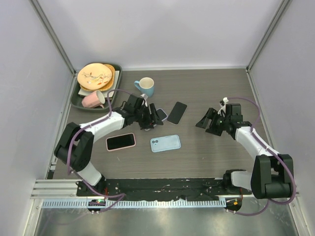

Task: Put the phone into the phone case

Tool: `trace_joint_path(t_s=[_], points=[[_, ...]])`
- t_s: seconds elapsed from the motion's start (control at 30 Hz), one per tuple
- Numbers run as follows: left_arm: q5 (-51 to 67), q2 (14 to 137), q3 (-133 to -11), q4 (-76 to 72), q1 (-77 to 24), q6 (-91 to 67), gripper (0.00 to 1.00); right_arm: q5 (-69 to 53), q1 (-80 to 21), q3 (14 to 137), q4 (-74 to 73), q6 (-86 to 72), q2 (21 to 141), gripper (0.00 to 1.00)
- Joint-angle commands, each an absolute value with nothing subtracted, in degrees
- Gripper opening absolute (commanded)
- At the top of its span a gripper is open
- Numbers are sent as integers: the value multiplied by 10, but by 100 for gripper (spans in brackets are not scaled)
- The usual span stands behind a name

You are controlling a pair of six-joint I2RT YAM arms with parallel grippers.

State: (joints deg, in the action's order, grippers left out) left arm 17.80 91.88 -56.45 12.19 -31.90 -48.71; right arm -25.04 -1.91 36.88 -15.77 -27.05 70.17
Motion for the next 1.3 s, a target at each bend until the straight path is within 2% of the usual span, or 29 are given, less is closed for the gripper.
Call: trace_joint_path(t_s=[0.0, 0.37, 0.87, 1.1, 1.27], points=[[228, 942, -622, 99, -317, -461, 65, -285, -16, 369, -139, -275, 709, 75], [237, 1062, -759, 173, -305, -407, 65, -294, -23, 428, -79, -302, 800, 75], [258, 1291, -1047, 283, -286, -325, 63, -279, -62, 542, -33, -339, 1004, 75], [307, 1343, -1070, 267, -289, -347, 59, -299, -66, 563, -3, -368, 1052, 75], [325, 1330, -1022, 237, -305, -365, 57, -307, -71, 563, 32, -388, 1064, 75]])
